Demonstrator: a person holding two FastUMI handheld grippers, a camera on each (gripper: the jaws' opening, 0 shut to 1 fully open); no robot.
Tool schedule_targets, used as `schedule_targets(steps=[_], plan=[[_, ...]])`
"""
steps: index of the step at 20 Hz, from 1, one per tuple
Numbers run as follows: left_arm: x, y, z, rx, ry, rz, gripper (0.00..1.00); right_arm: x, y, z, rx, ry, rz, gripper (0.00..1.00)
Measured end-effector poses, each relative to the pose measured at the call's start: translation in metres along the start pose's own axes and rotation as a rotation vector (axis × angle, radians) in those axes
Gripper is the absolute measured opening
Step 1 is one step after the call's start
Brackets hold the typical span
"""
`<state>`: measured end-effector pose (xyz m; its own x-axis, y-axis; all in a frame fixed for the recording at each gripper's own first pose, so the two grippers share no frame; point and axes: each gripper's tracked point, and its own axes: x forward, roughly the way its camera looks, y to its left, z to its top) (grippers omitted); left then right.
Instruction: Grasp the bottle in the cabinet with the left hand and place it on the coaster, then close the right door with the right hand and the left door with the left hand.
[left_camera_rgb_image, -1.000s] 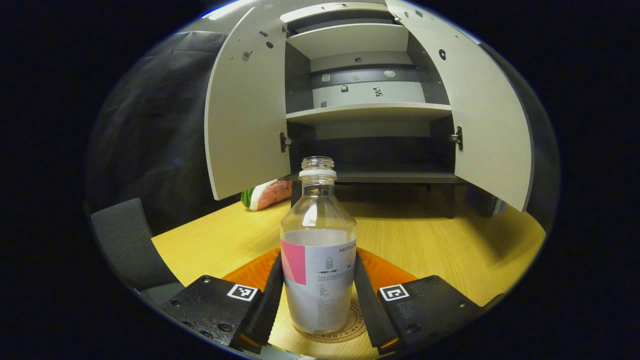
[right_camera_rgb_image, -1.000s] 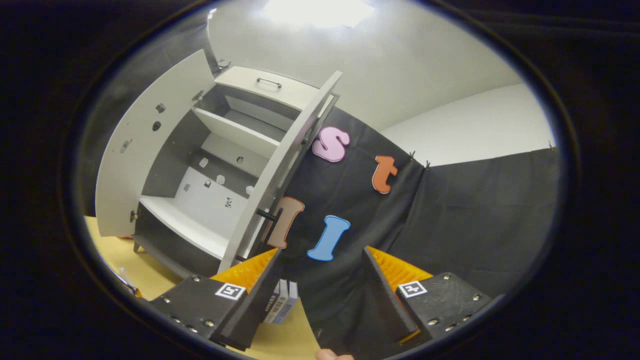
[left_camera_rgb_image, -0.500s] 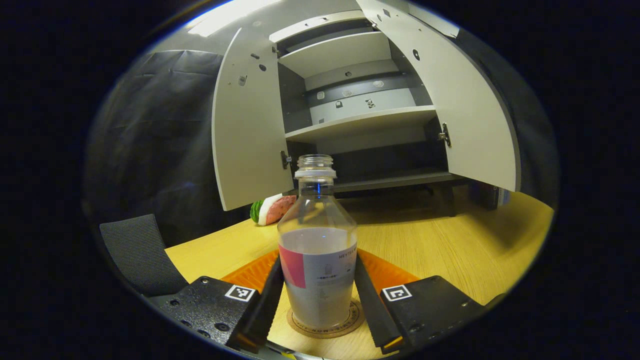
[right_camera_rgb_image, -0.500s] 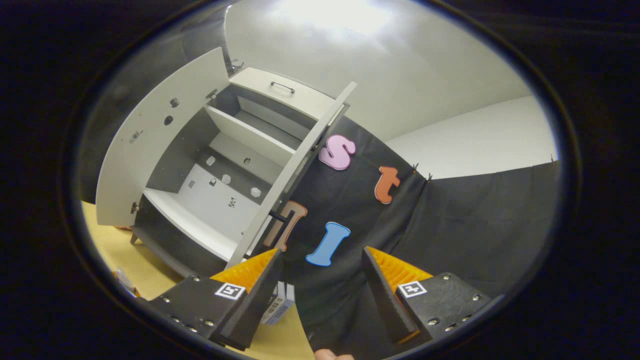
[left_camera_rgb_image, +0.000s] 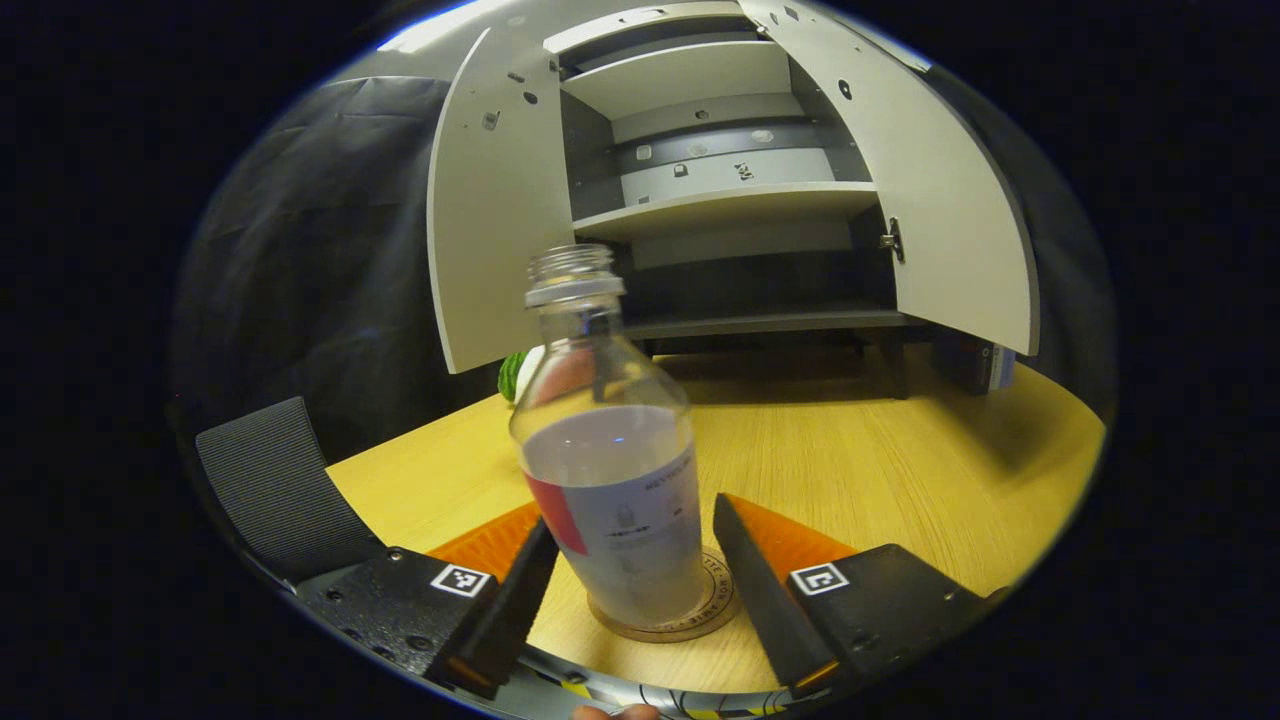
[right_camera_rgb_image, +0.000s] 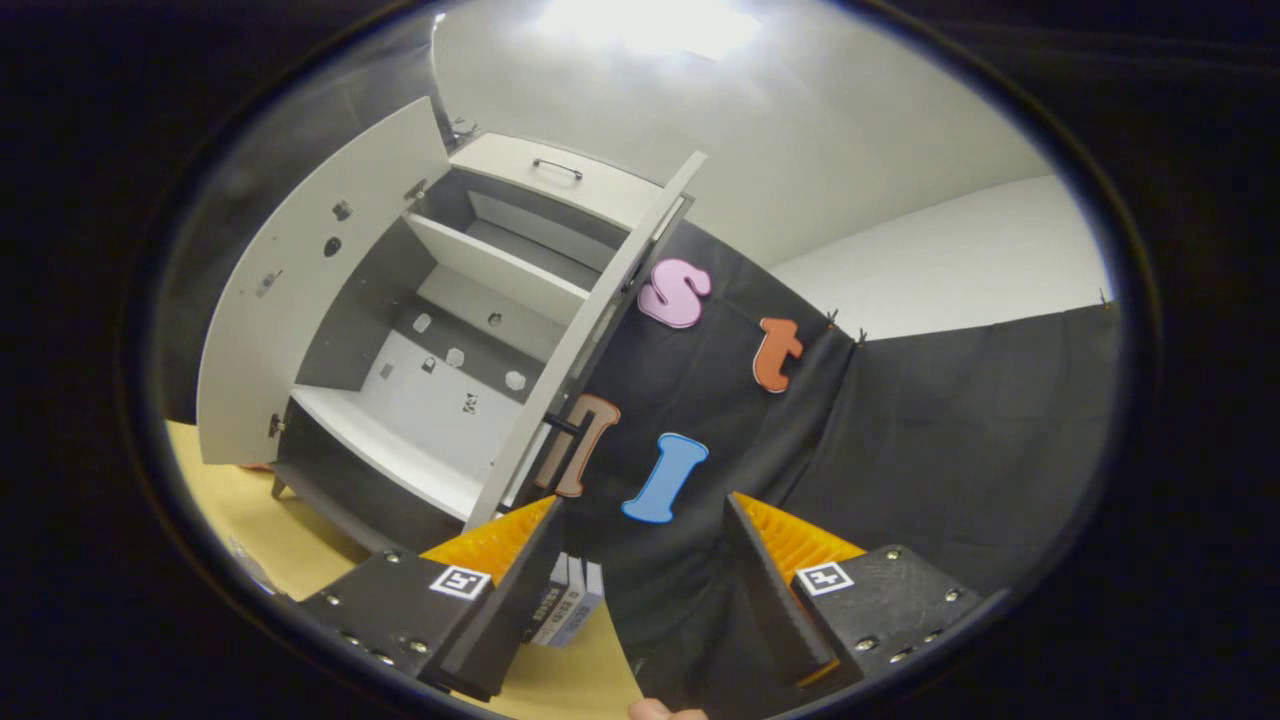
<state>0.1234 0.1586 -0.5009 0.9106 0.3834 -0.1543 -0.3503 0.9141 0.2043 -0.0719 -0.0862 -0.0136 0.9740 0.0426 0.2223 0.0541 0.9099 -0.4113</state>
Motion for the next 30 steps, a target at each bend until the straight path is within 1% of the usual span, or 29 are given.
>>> schedule_targets(steps=[1, 6, 8, 12, 15, 17, 18, 21, 24, 26, 27, 28, 30], plan=[[0.000, 0.000, 0.005, 0.003, -0.011, -0.006, 0.99, 0.000, 0.001, 0.000, 0.000, 0.001, 0.000, 0.95], [-0.010, 0.010, 0.031, 0.007, -0.033, -0.014, 0.99, 0.002, 0.005, -0.006, 0.034, 0.022, 0.010, 0.95], [-0.017, 0.013, 0.054, -0.002, -0.069, -0.030, 0.99, 0.004, 0.006, -0.007, 0.052, 0.028, 0.009, 0.95], [-0.033, 0.014, 0.113, 0.013, -0.150, -0.096, 0.98, 0.009, 0.009, -0.010, 0.099, 0.040, -0.002, 0.95], [-0.040, 0.022, 0.155, 0.012, -0.164, -0.139, 0.98, 0.016, 0.019, -0.008, 0.071, 0.033, 0.003, 0.95], [-0.042, 0.038, 0.181, -0.014, -0.166, -0.148, 0.98, 0.024, 0.025, -0.006, 0.082, 0.029, -0.003, 0.94], [-0.041, 0.049, 0.194, -0.025, -0.167, -0.139, 0.98, 0.028, 0.028, -0.008, 0.097, 0.033, -0.011, 0.95], [-0.037, 0.095, 0.233, -0.027, -0.189, -0.089, 0.98, 0.043, 0.027, -0.015, 0.148, 0.055, -0.063, 0.95], [-0.029, 0.141, 0.266, -0.042, -0.207, -0.033, 0.98, 0.059, 0.037, -0.022, 0.200, 0.079, -0.070, 0.95], [-0.021, 0.169, 0.280, -0.069, -0.204, 0.008, 0.98, 0.065, 0.039, -0.024, 0.200, 0.083, -0.079, 0.95], [-0.017, 0.183, 0.284, -0.077, -0.205, 0.032, 1.00, 0.066, 0.036, -0.026, 0.196, 0.081, -0.089, 0.95], [-0.011, 0.197, 0.289, -0.082, -0.205, 0.057, 0.98, 0.066, 0.036, -0.025, 0.201, 0.082, -0.093, 0.95], [-0.002, 0.223, 0.293, -0.090, -0.203, 0.110, 0.98, 0.068, 0.042, -0.025, 0.243, 0.087, -0.080, 0.95]])
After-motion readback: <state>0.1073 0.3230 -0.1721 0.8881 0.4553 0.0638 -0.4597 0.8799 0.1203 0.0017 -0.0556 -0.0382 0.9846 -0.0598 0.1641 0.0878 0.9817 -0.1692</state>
